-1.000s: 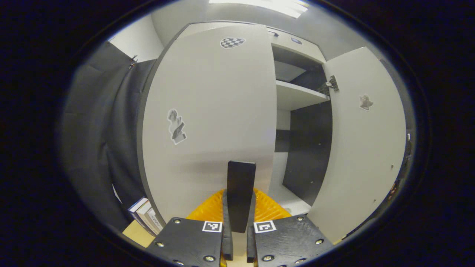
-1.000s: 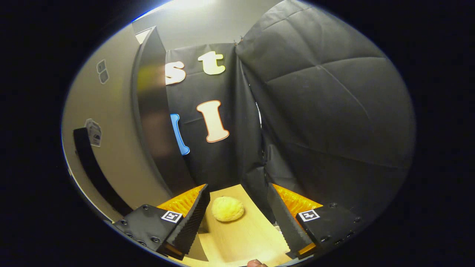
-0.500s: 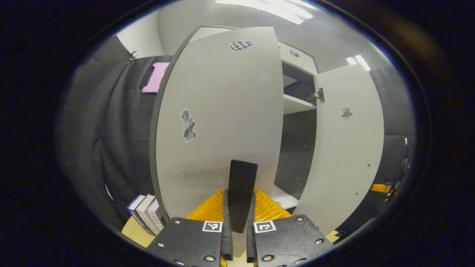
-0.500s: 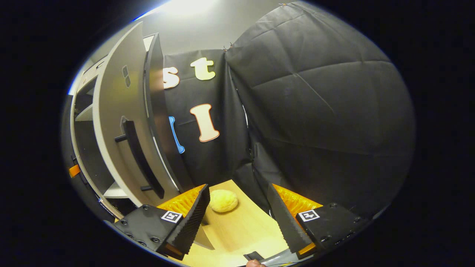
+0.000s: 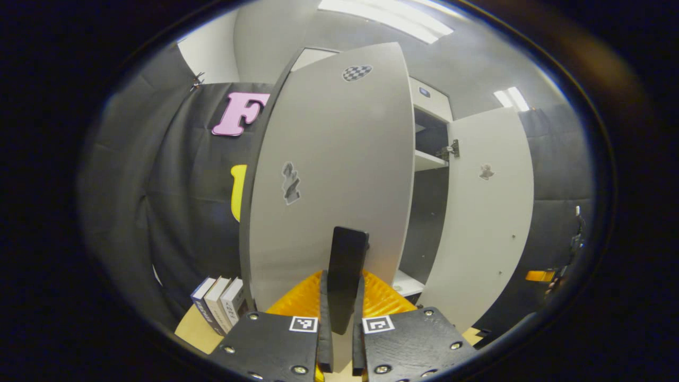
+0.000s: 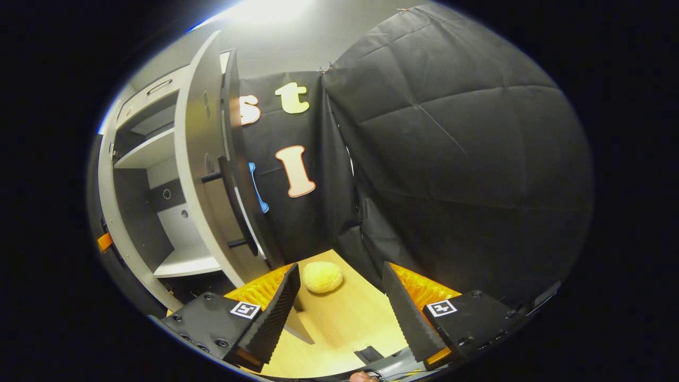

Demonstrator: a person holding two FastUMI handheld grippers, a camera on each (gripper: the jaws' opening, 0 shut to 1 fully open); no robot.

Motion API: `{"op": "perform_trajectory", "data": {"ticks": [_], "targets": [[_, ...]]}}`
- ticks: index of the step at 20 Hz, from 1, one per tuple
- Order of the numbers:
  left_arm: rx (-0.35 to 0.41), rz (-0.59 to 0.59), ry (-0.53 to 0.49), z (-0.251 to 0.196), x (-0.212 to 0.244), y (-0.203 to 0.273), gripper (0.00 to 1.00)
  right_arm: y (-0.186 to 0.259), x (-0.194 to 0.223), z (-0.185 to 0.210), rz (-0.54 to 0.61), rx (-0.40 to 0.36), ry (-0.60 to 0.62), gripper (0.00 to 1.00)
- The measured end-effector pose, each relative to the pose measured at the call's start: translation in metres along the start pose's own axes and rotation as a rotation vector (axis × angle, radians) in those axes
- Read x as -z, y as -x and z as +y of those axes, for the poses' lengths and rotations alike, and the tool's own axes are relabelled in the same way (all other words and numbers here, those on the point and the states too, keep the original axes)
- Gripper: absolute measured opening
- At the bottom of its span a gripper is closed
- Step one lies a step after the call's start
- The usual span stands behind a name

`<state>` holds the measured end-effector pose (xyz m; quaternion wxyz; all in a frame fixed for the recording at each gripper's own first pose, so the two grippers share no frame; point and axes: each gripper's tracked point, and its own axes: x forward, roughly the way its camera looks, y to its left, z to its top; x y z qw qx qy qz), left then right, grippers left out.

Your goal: Open the right door of the double-door shoe cabinet with the right hand, and open the left door with the left hand.

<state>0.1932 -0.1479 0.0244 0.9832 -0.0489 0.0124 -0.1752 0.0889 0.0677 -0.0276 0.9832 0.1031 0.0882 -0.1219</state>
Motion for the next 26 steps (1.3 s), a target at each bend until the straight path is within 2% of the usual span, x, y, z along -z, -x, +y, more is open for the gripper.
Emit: {"op": "perform_trajectory", "data": {"ticks": [3, 7, 10, 13, 14, 16, 17, 18, 20, 23, 24, 25, 26], "targets": [[-0.021, -0.009, -0.005, 0.010, -0.001, 0.009, 0.16, 0.012, 0.006, 0.003, 0.002, 0.005, -0.003, 0.98], [-0.044, -0.011, 0.036, 0.025, -0.003, 0.019, 0.16, 0.018, 0.013, 0.008, 0.012, 0.012, -0.052, 1.00], [-0.042, -0.006, 0.071, 0.034, -0.002, 0.026, 0.15, 0.022, 0.011, 0.012, 0.004, 0.013, -0.090, 0.98], [-0.061, -0.017, 0.072, 0.045, -0.004, 0.033, 0.15, 0.029, 0.014, 0.016, -0.001, 0.013, -0.076, 0.98], [-0.089, -0.019, 0.046, 0.052, -0.005, 0.035, 0.05, 0.032, 0.014, 0.016, -0.003, 0.014, -0.060, 0.98], [-0.136, -0.014, -0.022, 0.071, -0.005, 0.042, 0.05, 0.038, 0.016, 0.015, 0.000, 0.020, -0.035, 0.98], [-0.161, -0.013, -0.034, 0.081, -0.004, 0.044, 0.02, 0.040, 0.015, 0.016, -0.001, 0.017, -0.031, 0.95], [-0.189, -0.017, -0.038, 0.089, -0.003, 0.044, 0.05, 0.041, 0.016, 0.017, 0.002, 0.014, -0.029, 0.98], [-0.258, -0.018, -0.040, 0.112, -0.002, 0.051, 0.04, 0.044, 0.014, 0.018, 0.002, 0.011, -0.033, 0.98], [-0.206, -0.022, 0.067, 0.098, 0.003, 0.057, 0.03, 0.046, 0.011, 0.024, -0.006, -0.003, -0.036, 0.98], [-0.212, -0.026, 0.080, 0.098, 0.003, 0.055, 0.03, 0.048, 0.010, 0.026, -0.007, -0.007, -0.034, 0.93], [-0.216, -0.024, 0.077, 0.099, 0.003, 0.057, 0.04, 0.049, 0.009, 0.028, -0.009, -0.013, -0.030, 0.98], [-0.218, -0.024, 0.074, 0.103, 0.004, 0.056, 0.04, 0.050, 0.009, 0.030, -0.011, -0.018, -0.024, 0.98]]}}
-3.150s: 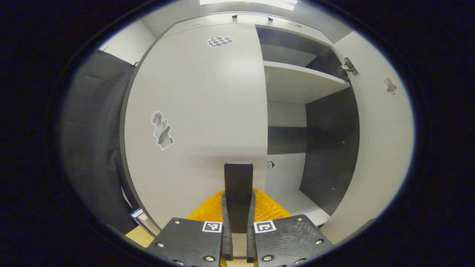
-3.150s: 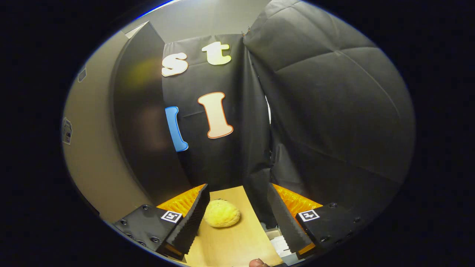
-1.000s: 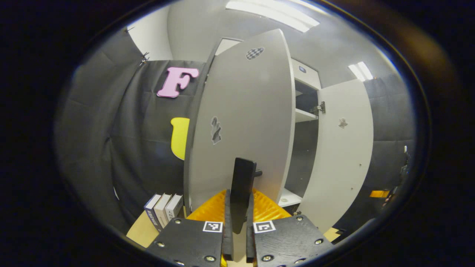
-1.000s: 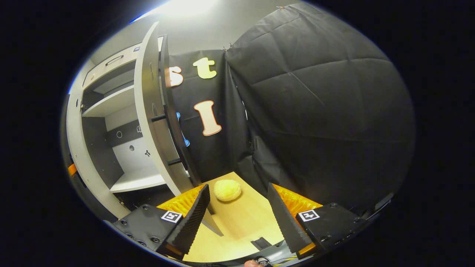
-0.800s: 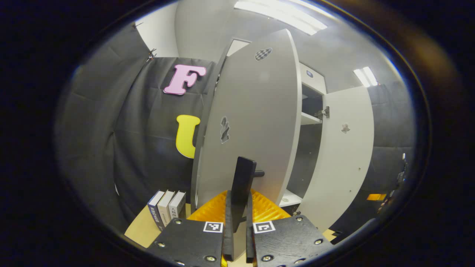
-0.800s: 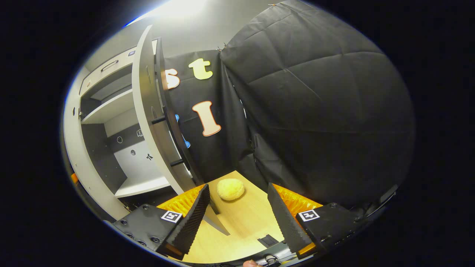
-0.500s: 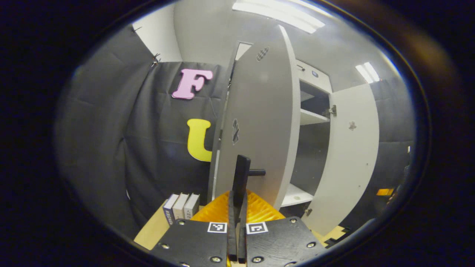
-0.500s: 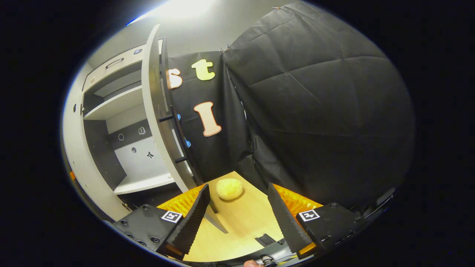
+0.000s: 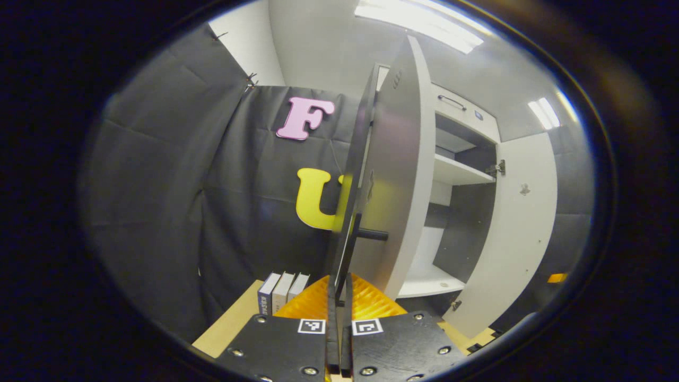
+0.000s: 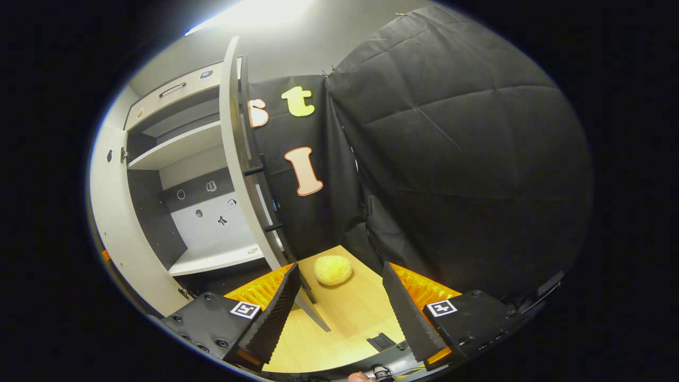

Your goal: Open the right door of the double-door shoe cabinet with the right hand, and open the left door with the left hand.

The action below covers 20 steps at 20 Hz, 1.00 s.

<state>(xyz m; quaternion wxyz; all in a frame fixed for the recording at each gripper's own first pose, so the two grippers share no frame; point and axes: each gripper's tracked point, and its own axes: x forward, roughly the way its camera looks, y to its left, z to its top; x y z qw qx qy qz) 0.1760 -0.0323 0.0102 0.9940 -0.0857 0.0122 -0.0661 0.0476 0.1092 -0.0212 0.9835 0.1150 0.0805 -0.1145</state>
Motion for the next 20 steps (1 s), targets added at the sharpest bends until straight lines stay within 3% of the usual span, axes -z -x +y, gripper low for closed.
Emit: {"op": "perform_trajectory", "data": {"ticks": [2, 3, 4, 8, 10, 12, 14, 15, 16, 19, 20], "targets": [[-0.016, 0.002, -0.021, 0.001, -0.002, 0.001, 0.04, 0.001, -0.002, 0.001, -0.002, -0.005, 0.023, 0.98], [-0.028, 0.007, -0.045, 0.003, -0.003, 0.004, 0.04, 0.003, -0.003, 0.001, -0.005, -0.003, 0.033, 0.92], [-0.052, 0.001, -0.078, 0.008, -0.007, 0.007, 0.02, 0.002, -0.004, 0.001, -0.009, -0.004, 0.039, 0.98], [-0.089, -0.013, -0.187, 0.017, -0.020, 0.031, 0.03, -0.002, -0.010, 0.006, -0.016, -0.008, 0.046, 0.92], [-0.119, -0.023, -0.164, 0.015, -0.019, 0.046, 0.04, -0.002, -0.016, 0.010, -0.022, -0.007, 0.047, 0.98], [-0.108, -0.045, -0.103, 0.000, -0.015, 0.063, 0.05, -0.004, -0.023, 0.018, -0.039, -0.018, 0.036, 0.92], [-0.101, -0.088, -0.096, -0.013, -0.016, 0.082, 0.26, -0.007, -0.031, 0.020, -0.074, -0.019, 0.024, 0.92], [-0.104, -0.103, -0.110, -0.017, -0.016, 0.088, 0.39, -0.009, -0.035, 0.020, -0.096, -0.019, 0.024, 0.98], [-0.112, -0.120, -0.129, -0.022, -0.017, 0.094, 0.41, -0.011, -0.040, 0.022, -0.119, -0.017, 0.028, 0.98], [-0.120, -0.155, -0.159, -0.049, -0.029, 0.099, 0.87, -0.016, -0.050, 0.028, -0.174, -0.029, 0.061, 0.98], [-0.120, -0.163, -0.166, -0.058, -0.031, 0.096, 0.89, -0.013, -0.052, 0.034, -0.195, -0.044, 0.070, 0.98]]}}
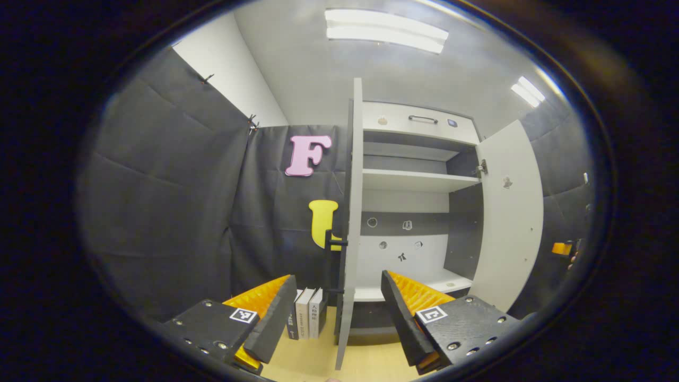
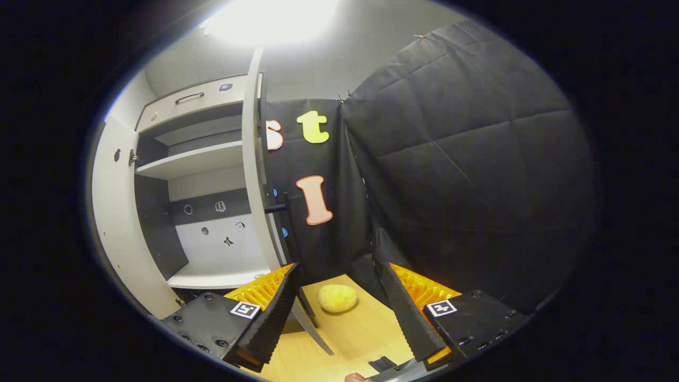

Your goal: Open the right door of the double-door shoe cabinet with the right hand, and open the left door with the left hand.

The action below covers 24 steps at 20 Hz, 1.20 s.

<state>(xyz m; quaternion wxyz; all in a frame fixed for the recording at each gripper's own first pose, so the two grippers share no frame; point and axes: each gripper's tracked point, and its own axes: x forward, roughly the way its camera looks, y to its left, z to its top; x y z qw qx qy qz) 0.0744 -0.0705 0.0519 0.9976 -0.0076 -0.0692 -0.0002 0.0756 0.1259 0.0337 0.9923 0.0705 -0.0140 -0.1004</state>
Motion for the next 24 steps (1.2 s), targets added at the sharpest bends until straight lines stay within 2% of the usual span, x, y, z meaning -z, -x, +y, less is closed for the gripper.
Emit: {"op": "perform_trajectory", "data": {"ticks": [4, 7, 8, 11, 14, 15, 18, 20, 21, 24], "targets": [[0.023, 0.029, 0.052, -0.043, 0.012, 0.002, 0.90, -0.002, 0.003, 0.024, -0.024, -0.080, -0.001, 0.98], [0.025, 0.037, 0.037, -0.067, 0.018, 0.004, 0.96, 0.000, 0.024, 0.039, 0.016, -0.130, 0.026, 0.98], [0.010, 0.045, 0.033, -0.070, 0.023, 0.006, 0.89, 0.002, 0.029, 0.042, 0.029, -0.144, 0.034, 0.98], [-0.026, 0.047, 0.090, -0.075, 0.033, 0.003, 0.93, 0.010, 0.048, 0.052, 0.074, -0.178, 0.020, 0.98], [-0.026, 0.107, 0.140, -0.090, 0.057, 0.001, 0.89, 0.012, 0.061, 0.070, 0.109, -0.233, 0.045, 0.98], [-0.022, 0.135, 0.138, -0.093, 0.066, 0.001, 0.96, 0.011, 0.064, 0.073, 0.118, -0.243, 0.051, 0.98], [-0.010, 0.178, 0.134, -0.096, 0.075, 0.000, 0.89, 0.011, 0.066, 0.086, 0.125, -0.275, -0.005, 0.98], [-0.012, 0.184, 0.134, -0.095, 0.074, 0.000, 0.89, 0.009, 0.066, 0.092, 0.115, -0.274, -0.032, 0.98], [-0.017, 0.186, 0.134, -0.094, 0.075, 0.000, 0.93, 0.010, 0.067, 0.094, 0.114, -0.272, -0.042, 0.98], [-0.015, 0.184, 0.126, -0.093, 0.075, -0.001, 0.89, 0.018, 0.081, 0.111, 0.149, -0.297, -0.051, 0.98]]}}
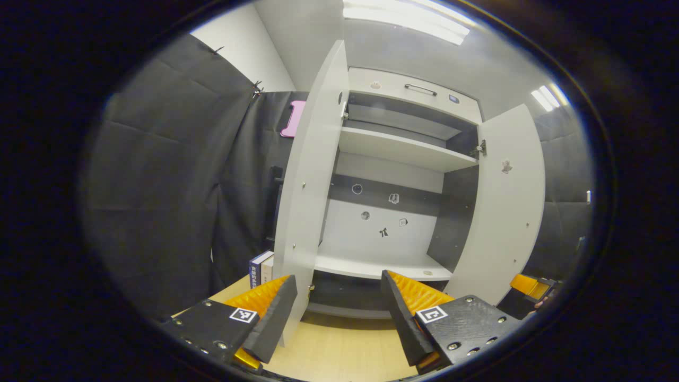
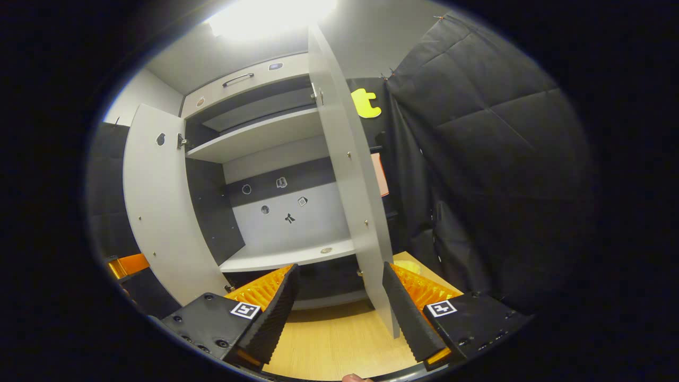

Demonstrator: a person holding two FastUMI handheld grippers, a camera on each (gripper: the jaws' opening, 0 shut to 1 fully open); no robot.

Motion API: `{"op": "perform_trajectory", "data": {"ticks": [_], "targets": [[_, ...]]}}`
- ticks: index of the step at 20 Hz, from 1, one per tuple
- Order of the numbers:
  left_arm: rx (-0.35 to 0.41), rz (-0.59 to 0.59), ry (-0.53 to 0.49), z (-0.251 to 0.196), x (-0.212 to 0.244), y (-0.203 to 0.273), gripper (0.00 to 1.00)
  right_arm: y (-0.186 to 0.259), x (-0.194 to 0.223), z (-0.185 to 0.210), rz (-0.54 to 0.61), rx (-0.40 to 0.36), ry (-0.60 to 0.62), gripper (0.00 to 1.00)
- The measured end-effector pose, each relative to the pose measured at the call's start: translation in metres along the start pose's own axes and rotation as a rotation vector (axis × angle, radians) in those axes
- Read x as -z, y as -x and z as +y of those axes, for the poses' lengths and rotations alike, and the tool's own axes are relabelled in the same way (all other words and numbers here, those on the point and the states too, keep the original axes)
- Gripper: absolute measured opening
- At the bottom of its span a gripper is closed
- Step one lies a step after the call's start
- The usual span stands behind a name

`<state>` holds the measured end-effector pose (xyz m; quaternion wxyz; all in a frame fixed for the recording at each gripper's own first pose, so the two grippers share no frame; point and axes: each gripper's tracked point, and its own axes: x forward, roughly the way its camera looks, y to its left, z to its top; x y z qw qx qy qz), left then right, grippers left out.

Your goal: Open the right door of the double-door shoe cabinet with the right hand, and open the left door with the left hand.

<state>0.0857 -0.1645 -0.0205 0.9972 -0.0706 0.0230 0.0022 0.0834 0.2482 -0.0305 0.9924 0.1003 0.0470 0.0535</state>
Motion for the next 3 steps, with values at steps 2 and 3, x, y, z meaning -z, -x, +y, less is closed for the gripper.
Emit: {"op": "perform_trajectory", "data": {"ticks": [2, 3], "targets": [[0.003, 0.008, -0.019, 0.0000, 0.0018, -0.0017, 0.89, -0.0013, 0.0098, 0.0066, 0.030, -0.017, 0.038, 0.98], [0.000, 0.014, -0.022, -0.0011, 0.0041, -0.0013, 0.89, -0.0013, 0.0129, 0.0105, 0.041, -0.028, 0.042, 0.98]]}}
